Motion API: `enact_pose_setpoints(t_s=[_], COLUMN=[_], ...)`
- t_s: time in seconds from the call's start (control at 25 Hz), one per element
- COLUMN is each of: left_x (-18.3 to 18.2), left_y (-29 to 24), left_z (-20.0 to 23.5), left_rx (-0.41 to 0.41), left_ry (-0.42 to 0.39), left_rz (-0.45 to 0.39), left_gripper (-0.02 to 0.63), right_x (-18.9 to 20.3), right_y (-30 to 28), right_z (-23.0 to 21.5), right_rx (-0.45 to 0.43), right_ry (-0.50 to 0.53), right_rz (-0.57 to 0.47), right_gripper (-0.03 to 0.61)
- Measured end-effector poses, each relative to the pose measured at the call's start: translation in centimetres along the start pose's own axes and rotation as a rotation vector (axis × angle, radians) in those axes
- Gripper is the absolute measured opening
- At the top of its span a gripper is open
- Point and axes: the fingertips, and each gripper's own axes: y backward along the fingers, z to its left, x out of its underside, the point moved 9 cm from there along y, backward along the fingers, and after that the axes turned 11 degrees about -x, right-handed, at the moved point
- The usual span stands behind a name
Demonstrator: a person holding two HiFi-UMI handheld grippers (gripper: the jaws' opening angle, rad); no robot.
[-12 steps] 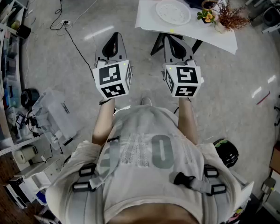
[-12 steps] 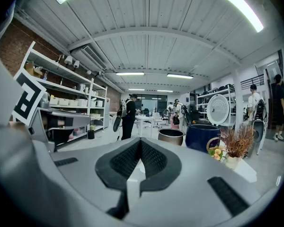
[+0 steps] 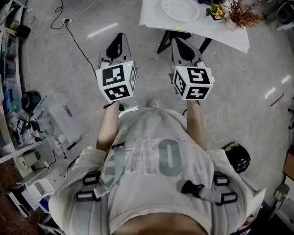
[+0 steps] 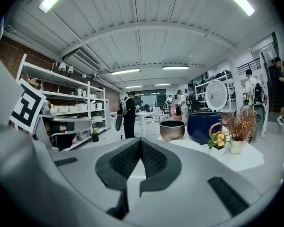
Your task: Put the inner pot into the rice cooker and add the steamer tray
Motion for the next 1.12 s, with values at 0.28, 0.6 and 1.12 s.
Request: enact_pose_setpoints(t_s=[0.28,0.6,1.12], left_x=[0.6,0.6,-1.8], left_y=[0.1,-0.4,-8.0], left_z=[-0.5,1.2,-0.2], left_rx=[-0.026,-0.085,-0.018], left_ry=[-0.017,0.035,0.044], left_rz=[0.026,0.031,-0.033], left_gripper=[0.021,0.021,0.021], right_x=[1.1,1.3,-1.4], right_y=[0.1,-1.3,-4.1], right_z=[-1.2,-1.3,-5.9], right_rx=[-0.031,-0.078,-0.014], right_ry=[-0.074,-0.043,0.029], right_rz=[-0.019,-0.014,-0.053], right_gripper=[0.008,0.008,0.008])
